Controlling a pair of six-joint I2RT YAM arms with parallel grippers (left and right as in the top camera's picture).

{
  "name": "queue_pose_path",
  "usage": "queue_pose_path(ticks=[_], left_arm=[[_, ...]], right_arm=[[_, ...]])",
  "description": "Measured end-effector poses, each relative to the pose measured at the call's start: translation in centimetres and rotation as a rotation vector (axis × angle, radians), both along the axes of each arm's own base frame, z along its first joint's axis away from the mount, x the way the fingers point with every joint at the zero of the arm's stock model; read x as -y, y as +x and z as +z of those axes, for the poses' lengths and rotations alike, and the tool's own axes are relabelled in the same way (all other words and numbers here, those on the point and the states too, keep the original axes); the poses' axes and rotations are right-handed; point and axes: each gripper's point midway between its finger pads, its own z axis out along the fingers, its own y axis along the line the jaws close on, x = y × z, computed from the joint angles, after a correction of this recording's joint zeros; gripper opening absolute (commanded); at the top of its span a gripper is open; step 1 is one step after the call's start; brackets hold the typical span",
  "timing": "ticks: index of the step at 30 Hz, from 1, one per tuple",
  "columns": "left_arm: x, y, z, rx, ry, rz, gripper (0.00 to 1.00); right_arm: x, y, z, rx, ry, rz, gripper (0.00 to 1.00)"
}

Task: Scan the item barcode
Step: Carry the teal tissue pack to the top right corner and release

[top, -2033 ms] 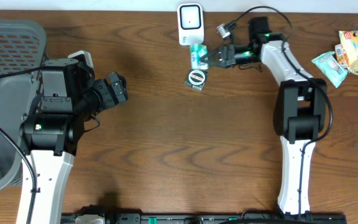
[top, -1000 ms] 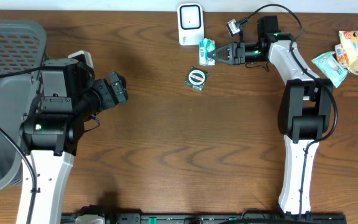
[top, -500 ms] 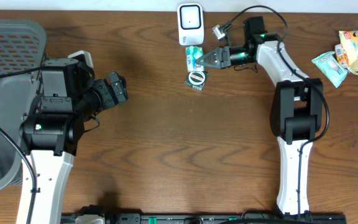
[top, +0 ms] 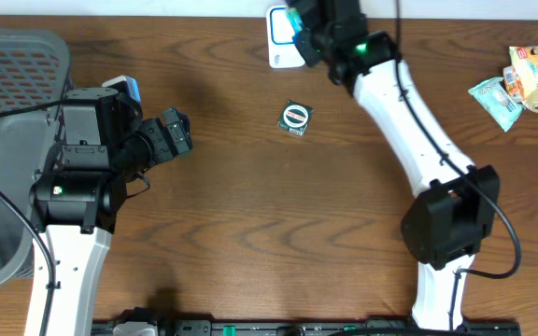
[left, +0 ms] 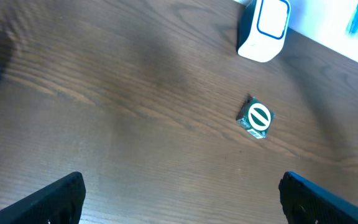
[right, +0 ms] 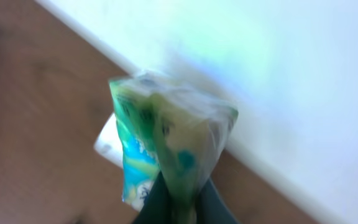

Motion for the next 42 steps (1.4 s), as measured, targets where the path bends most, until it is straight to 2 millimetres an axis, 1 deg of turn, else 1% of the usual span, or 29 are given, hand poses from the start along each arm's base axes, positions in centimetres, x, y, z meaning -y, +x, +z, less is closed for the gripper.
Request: queue_pose_path(ticks=[1, 3, 4, 6, 7, 8, 9, 10, 13, 15, 18, 21, 23, 25, 26, 27, 29, 32, 34, 36, 37, 39, 41, 42], left_arm=[[0.0, 0.0, 0.0, 0.0, 0.0, 0.0, 0.98], [0.0, 0.0, 0.0, -0.002, 0.0, 0.0, 0.98], [0.0, 0.0, 0.0, 0.0, 0.0, 0.0, 0.98], [0.0, 0.0, 0.0, -0.001, 0.0, 0.0, 0.98], [0.0, 0.0, 0.0, 0.0, 0.0, 0.0, 0.98], [0.0, 0.0, 0.0, 0.0, 0.0, 0.0, 0.98], [0.0, 0.0, 0.0, -0.001, 0.0, 0.0, 0.98], [0.0, 0.0, 0.0, 0.0, 0.0, 0.0, 0.98], [0.0, 0.0, 0.0, 0.0, 0.0, 0.0, 0.98], [0.0, 0.0, 0.0, 0.0, 0.0, 0.0, 0.98], [0.0, 0.0, 0.0, 0.0, 0.0, 0.0, 0.98], [0.0, 0.0, 0.0, 0.0, 0.0, 0.0, 0.98], [0.0, 0.0, 0.0, 0.0, 0.0, 0.0, 0.98], [0.0, 0.0, 0.0, 0.0, 0.0, 0.0, 0.98], [0.0, 0.0, 0.0, 0.0, 0.0, 0.0, 0.98], [0.0, 0.0, 0.0, 0.0, 0.0, 0.0, 0.98], [0.0, 0.0, 0.0, 0.0, 0.0, 0.0, 0.98], [0.0, 0.0, 0.0, 0.0, 0.0, 0.0, 0.98], [0.0, 0.0, 0.0, 0.0, 0.0, 0.0, 0.98], [0.0, 0.0, 0.0, 0.0, 0.0, 0.0, 0.98], [0.0, 0.0, 0.0, 0.0, 0.0, 0.0, 0.98], [0.0, 0.0, 0.0, 0.0, 0.0, 0.0, 0.98], [0.0, 0.0, 0.0, 0.0, 0.0, 0.0, 0.98], [0.0, 0.0, 0.0, 0.0, 0.0, 0.0, 0.98]], right_arm=[[-0.8, 0.9, 1.5, 0.107, -0.09, 0.026, 0.01], [-1.5, 2.3, 1.2, 0.187, -0.187, 0.049, 0.01], [-1.7, 3.1, 0.6, 0.216, -0.218, 0.052, 0.01], [-1.8, 4.4, -1.5, 0.23, -0.273, 0.055, 0.01], [-1.7, 5.2, -3.2, 0.232, -0.302, 0.055, 0.01], [-1.6, 6.0, -5.5, 0.223, -0.333, 0.056, 0.01], [-1.6, 6.1, -5.9, 0.221, -0.338, 0.057, 0.01], [-1.5, 6.4, -7.3, 0.215, -0.355, 0.058, 0.01], [-1.5, 6.8, -9.7, 0.199, -0.391, 0.067, 0.01], [-1.4, 6.8, -10.1, 0.199, -0.405, 0.072, 0.01], [-1.5, 7.0, -9.7, 0.219, -0.415, 0.073, 0.01], [-1.1, 7.1, -9.6, 0.221, -0.446, 0.067, 0.01], [-0.6, 7.1, -9.7, 0.217, -0.468, 0.055, 0.01], [0.4, 6.8, -10.2, 0.181, -0.492, 0.043, 0.01], [0.6, 6.8, -10.3, 0.176, -0.495, 0.04, 0.01], [1.4, 6.7, -10.6, 0.152, -0.497, 0.03, 0.01], [3.3, 6.4, -11.3, 0.095, -0.501, 0.001, 0.01], [8.0, 6.2, -11.6, 0.009, -0.485, -0.086, 0.01], [13.2, 5.9, -11.3, -0.055, -0.46, -0.19, 0.01], [18.5, 5.1, -10.8, -0.115, -0.43, -0.301, 0.01], [21.5, 4.7, -10.5, -0.14, -0.408, -0.369, 0.01], [27.3, 3.5, -10.3, -0.187, -0.371, -0.501, 0.01], [33.3, 1.6, -10.5, -0.243, -0.337, -0.633, 0.01], [35.8, 0.6, -10.8, -0.273, -0.326, -0.69, 0.04]])
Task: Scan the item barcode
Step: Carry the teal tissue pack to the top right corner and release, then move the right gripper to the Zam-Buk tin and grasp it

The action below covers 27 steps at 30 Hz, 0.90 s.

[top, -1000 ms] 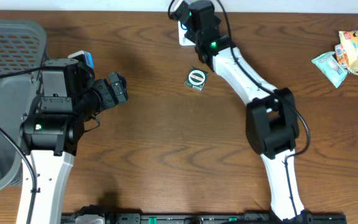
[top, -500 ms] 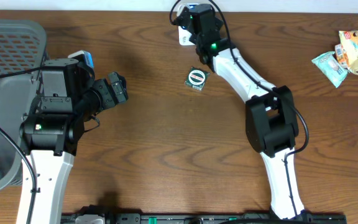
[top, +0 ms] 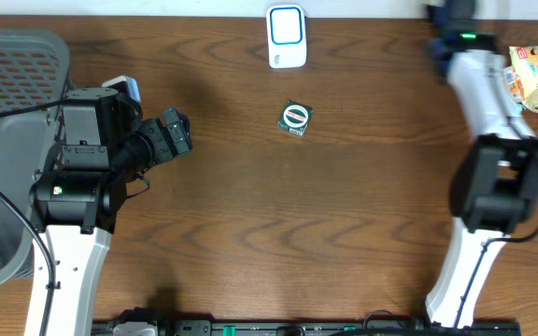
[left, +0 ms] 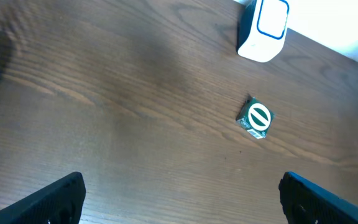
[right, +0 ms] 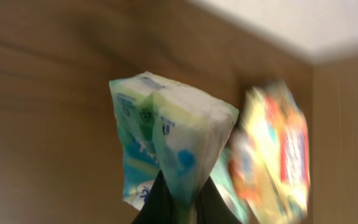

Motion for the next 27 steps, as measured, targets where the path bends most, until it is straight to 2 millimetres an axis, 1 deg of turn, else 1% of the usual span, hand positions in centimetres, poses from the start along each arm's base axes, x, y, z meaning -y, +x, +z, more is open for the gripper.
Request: queue_pose_path(ticks=[2, 4, 5, 6, 8, 10, 13, 16, 18, 20, 22, 23, 24, 25, 26, 27], left_arm=[[0.0, 0.0, 0.0, 0.0, 0.0, 0.0, 0.98], [0.0, 0.0, 0.0, 0.0, 0.0, 0.0, 0.98], [0.0, 0.0, 0.0, 0.0, 0.0, 0.0, 0.98], [0.0, 0.0, 0.0, 0.0, 0.0, 0.0, 0.98], [0.0, 0.0, 0.0, 0.0, 0.0, 0.0, 0.98], [0.0, 0.0, 0.0, 0.0, 0.0, 0.0, 0.98], [0.0, 0.0, 0.0, 0.0, 0.0, 0.0, 0.98], [0.0, 0.0, 0.0, 0.0, 0.0, 0.0, 0.98], [0.0, 0.0, 0.0, 0.0, 0.0, 0.0, 0.98], [0.0, 0.0, 0.0, 0.0, 0.0, 0.0, 0.98], [0.0, 0.0, 0.0, 0.0, 0.0, 0.0, 0.98], [0.0, 0.0, 0.0, 0.0, 0.0, 0.0, 0.98], [0.0, 0.0, 0.0, 0.0, -0.001, -0.001, 0.98], [0.0, 0.0, 0.0, 0.0, 0.0, 0.0, 0.98], [0.0, 0.0, 0.0, 0.0, -0.001, -0.001, 0.97], [0.0, 0.0, 0.0, 0.0, 0.0, 0.0, 0.98]], right_arm=[[3.9, -1.8, -0.4, -0.019, 0.016, -0.1, 0.22], [7.3, -3.4, -0.6, -0.012, 0.036, -0.2, 0.3], [8.4, -3.9, -0.6, -0.006, 0.04, -0.228, 0.39], [9.5, -4.4, -0.6, 0.004, 0.049, -0.264, 0.62], [10.7, -5.0, -0.7, 0.016, 0.068, -0.304, 0.97], [11.1, -5.1, -0.8, 0.026, 0.086, -0.318, 0.99], [10.3, -4.7, -1.1, 0.038, 0.13, -0.3, 0.99], [8.2, -3.6, -1.6, 0.053, 0.237, -0.231, 0.99], [5.6, -2.8, -2.2, 0.055, 0.362, -0.153, 0.99], [1.9, -2.0, -2.5, 0.054, 0.532, -0.047, 0.99], [-2.3, -1.5, -2.1, 0.054, 0.707, 0.068, 0.99], [-4.8, -1.4, -1.7, 0.053, 0.806, 0.133, 0.99], [-8.2, -1.4, -0.8, 0.046, 0.937, 0.225, 0.99], [-9.3, -1.5, -0.5, 0.044, 0.975, 0.251, 0.99], [-12.2, -1.8, 0.4, 0.03, 1.076, 0.322, 0.99], [-13.9, -2.1, 0.9, 0.017, 1.131, 0.363, 0.99]])
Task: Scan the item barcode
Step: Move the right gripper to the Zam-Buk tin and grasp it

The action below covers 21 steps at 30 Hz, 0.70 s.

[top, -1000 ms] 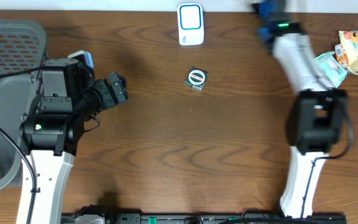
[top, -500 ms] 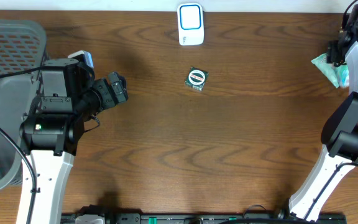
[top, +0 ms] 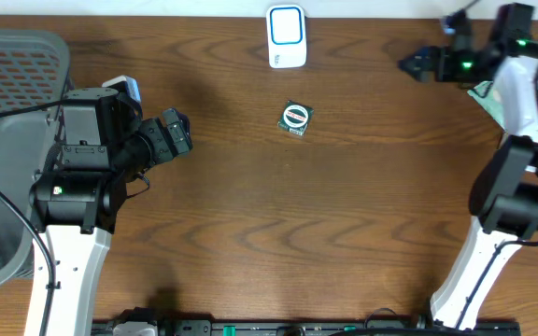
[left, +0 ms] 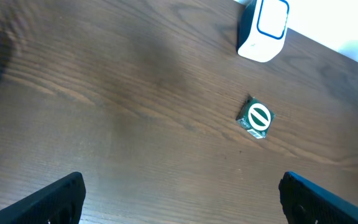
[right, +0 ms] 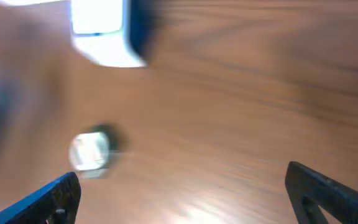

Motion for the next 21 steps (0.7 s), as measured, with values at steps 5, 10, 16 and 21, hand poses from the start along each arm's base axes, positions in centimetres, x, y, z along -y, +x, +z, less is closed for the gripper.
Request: queue_pose_path(ticks=[5, 10, 16, 21], left_arm=[[0.0, 0.0, 0.0, 0.0, 0.0, 0.0, 0.98], [0.0, 0.0, 0.0, 0.0, 0.0, 0.0, 0.98], [0.0, 0.0, 0.0, 0.0, 0.0, 0.0, 0.98], [0.0, 0.0, 0.0, 0.0, 0.0, 0.0, 0.98]], right_arm=[[-10.3, -2.5, 1.5, -0.046, 0.166, 0.22, 0.99], [-16.9, -4.6, -0.3, -0.137, 0.066, 0.289, 0.99], [-20.7, -4.9, -4.0, -0.271, -0.229, 0.03, 0.99], [-23.4, -5.2, -4.3, -0.237, -0.311, -0.029, 0.88]])
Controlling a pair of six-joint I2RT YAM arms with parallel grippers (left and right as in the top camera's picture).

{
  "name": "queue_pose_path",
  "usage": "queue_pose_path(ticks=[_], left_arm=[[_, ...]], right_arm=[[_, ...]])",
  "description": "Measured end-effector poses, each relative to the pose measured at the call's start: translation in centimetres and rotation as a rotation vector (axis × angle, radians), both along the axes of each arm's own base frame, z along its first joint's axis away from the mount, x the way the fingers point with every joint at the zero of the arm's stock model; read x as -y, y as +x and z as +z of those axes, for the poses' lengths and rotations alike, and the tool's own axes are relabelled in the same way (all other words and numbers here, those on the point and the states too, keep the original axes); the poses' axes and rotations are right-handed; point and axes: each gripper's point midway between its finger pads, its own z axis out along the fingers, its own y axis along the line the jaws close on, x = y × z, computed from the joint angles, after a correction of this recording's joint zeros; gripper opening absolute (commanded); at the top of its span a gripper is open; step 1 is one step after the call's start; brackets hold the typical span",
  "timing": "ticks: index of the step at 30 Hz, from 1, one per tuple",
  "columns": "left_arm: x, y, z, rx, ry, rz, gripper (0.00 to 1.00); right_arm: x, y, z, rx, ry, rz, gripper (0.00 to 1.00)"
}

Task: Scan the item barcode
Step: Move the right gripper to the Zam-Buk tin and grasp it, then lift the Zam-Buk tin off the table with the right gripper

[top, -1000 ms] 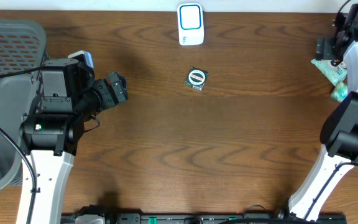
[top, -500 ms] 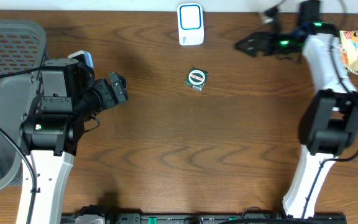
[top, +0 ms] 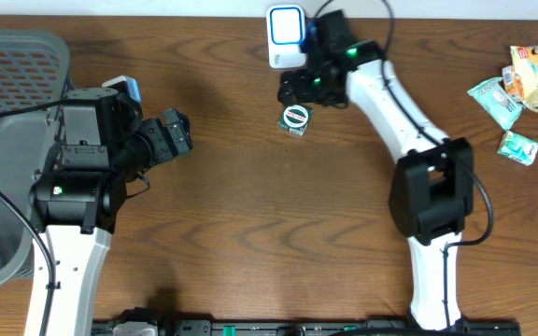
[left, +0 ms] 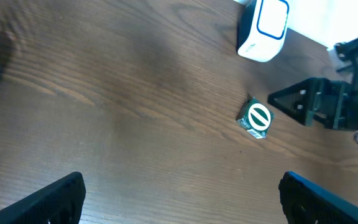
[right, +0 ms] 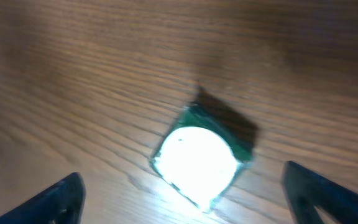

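The small green square item (top: 295,117) with a white round label lies flat on the brown table, just below the white and blue scanner (top: 286,35). My right gripper (top: 291,95) hovers open right over the item, which shows washed out by glare in the right wrist view (right: 201,158) between the two fingers (right: 64,196). My left gripper (top: 174,131) stays open at the left, well away from the item (left: 255,118) and the scanner (left: 265,28). From the left wrist, the right gripper (left: 291,103) shows beside the item.
A grey mesh basket (top: 26,42) stands at the far left. Snack packets (top: 535,73) lie at the far right, with a small green packet (top: 518,147) just below them.
My right gripper, open at the table's far right beside the snack packets, now hangs open over the green item near the scanner. The left arm has not moved.
My right gripper was shut on a green and white packet next to the scanner, then held it at the far right by the snack packets. After that it was open and empty there. Now it is over the green item, and a green packet lies at the right.
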Motion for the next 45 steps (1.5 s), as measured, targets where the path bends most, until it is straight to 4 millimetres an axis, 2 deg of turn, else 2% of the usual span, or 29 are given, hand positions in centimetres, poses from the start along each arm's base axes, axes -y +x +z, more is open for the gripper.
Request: queue_pose_path(ticks=[4, 9, 14, 19, 23, 26, 35, 42, 45], left_arm=[[0.0, 0.0, 0.0, 0.0, 0.0, 0.0, 0.98], [0.0, 0.0, 0.0, 0.0, 0.0, 0.0, 0.98], [0.0, 0.0, 0.0, 0.0, 0.0, 0.0, 0.98], [0.0, 0.0, 0.0, 0.0, 0.0, 0.0, 0.98], [0.0, 0.0, 0.0, 0.0, 0.0, 0.0, 0.98], [0.0, 0.0, 0.0, 0.0, 0.0, 0.0, 0.98], [0.0, 0.0, 0.0, 0.0, 0.0, 0.0, 0.98], [0.0, 0.0, 0.0, 0.0, 0.0, 0.0, 0.98], [0.0, 0.0, 0.0, 0.0, 0.0, 0.0, 0.98]], right_arm=[[-1.4, -0.2, -0.1, 0.031, -0.059, -0.05, 0.99], [-1.0, 0.6, 0.1, 0.1, -0.15, -0.137, 0.96], [-1.2, 2.4, 0.4, 0.198, -0.187, -0.123, 0.99], [-1.3, 2.6, -2.1, 0.208, -0.257, 0.011, 0.99], [-1.6, 1.4, -5.1, 0.142, -0.282, 0.123, 0.96], [-1.5, 0.2, -6.5, 0.086, -0.291, 0.159, 0.96], [-0.1, -2.7, -7.5, -0.043, -0.336, 0.176, 0.83], [1.9, -6.1, -8.0, -0.196, -0.401, 0.174, 0.82], [2.3, -7.0, -8.0, -0.23, -0.415, 0.176, 0.83]])
